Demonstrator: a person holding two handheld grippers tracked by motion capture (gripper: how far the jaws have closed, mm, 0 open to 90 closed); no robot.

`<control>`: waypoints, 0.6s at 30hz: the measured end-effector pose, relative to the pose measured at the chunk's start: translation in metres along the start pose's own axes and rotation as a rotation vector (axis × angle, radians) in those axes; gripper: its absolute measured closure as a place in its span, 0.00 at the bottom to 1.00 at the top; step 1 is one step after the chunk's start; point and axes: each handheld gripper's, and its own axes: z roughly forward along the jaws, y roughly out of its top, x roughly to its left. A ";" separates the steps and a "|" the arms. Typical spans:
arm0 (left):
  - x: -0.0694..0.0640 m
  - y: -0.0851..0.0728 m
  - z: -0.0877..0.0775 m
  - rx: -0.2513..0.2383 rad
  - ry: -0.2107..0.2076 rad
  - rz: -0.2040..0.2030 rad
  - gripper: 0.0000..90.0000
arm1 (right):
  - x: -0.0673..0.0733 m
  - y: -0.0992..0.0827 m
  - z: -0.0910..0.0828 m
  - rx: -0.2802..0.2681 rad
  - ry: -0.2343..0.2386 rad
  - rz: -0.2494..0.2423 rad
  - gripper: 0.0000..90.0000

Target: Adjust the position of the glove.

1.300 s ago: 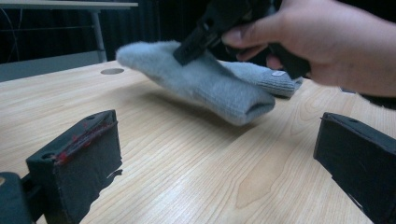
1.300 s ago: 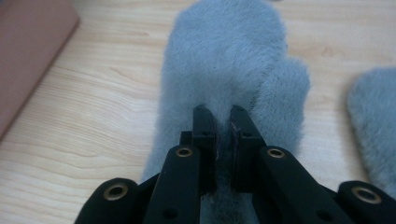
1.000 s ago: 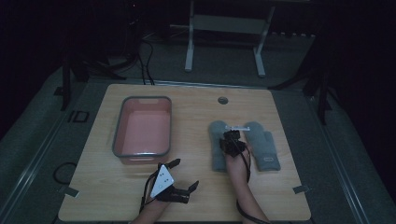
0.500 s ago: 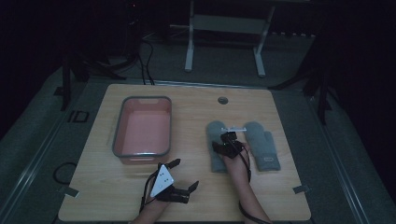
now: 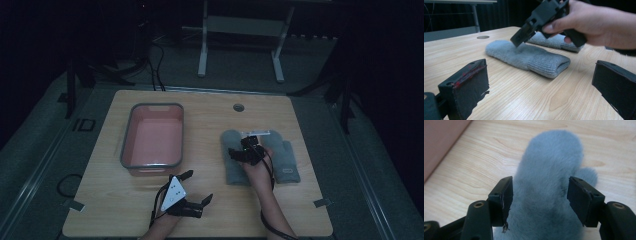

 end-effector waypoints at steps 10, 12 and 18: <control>0.000 0.000 0.000 -0.001 0.002 -0.005 0.01 | -0.043 0.009 -0.034 -0.056 -0.063 0.000 0.45; 0.000 0.000 0.000 -0.002 0.003 -0.006 0.01 | -0.054 0.008 -0.041 -0.063 -0.078 0.013 0.44; 0.000 0.000 0.000 -0.001 0.003 -0.004 0.01 | -0.092 -0.003 -0.055 -0.054 -0.146 0.037 0.44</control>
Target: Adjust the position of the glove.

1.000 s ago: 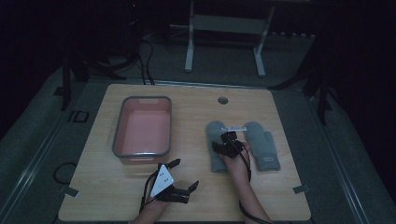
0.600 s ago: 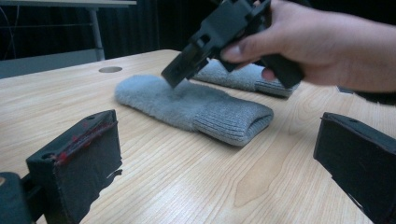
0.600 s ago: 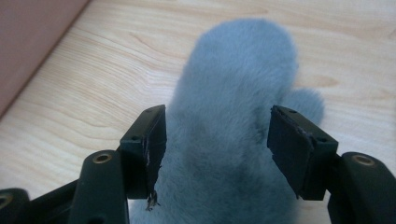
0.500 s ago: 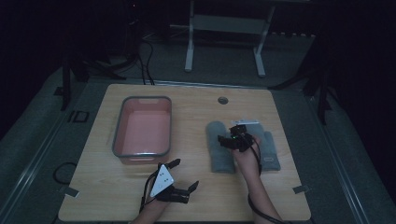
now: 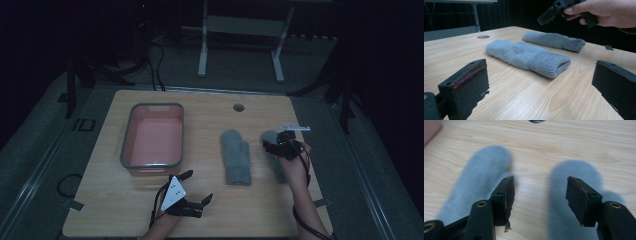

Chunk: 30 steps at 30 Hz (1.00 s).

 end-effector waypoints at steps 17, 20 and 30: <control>0.000 0.000 0.000 0.000 -0.002 -0.004 0.01 | -0.045 -0.039 0.006 0.068 -0.035 0.051 0.45; 0.000 0.000 0.000 -0.001 -0.002 -0.006 0.01 | -0.042 -0.048 0.016 0.079 -0.057 0.036 0.45; 0.000 0.000 0.000 0.003 -0.008 -0.005 0.01 | -0.030 -0.064 0.022 -0.004 -0.074 0.012 0.75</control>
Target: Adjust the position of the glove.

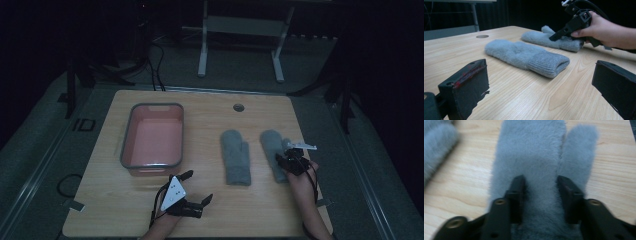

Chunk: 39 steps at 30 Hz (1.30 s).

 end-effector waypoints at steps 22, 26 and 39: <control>0.000 0.000 0.000 0.001 0.001 -0.006 0.01 | 0.032 0.048 -0.053 -0.114 -0.056 0.212 0.92; 0.001 0.000 0.000 0.000 0.001 -0.008 0.01 | 0.050 0.054 -0.057 -0.118 -0.014 0.226 0.92; 0.000 0.000 0.000 0.000 -0.002 -0.003 0.01 | 0.120 0.048 -0.038 -0.089 0.097 0.271 0.92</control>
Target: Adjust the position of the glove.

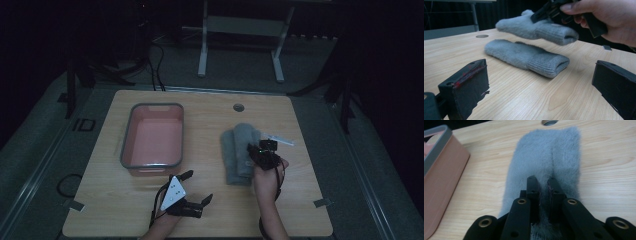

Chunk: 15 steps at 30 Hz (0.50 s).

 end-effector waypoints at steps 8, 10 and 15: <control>0.000 0.000 0.000 0.000 -0.001 -0.002 0.01 | 0.019 -0.006 0.008 0.019 0.027 -0.027 0.92; 0.000 0.000 0.000 0.000 -0.001 -0.001 0.01 | 0.023 -0.007 0.009 0.023 0.042 -0.022 0.92; 0.000 0.000 0.000 0.000 -0.001 -0.002 0.01 | 0.029 -0.010 0.009 0.027 0.049 -0.043 0.92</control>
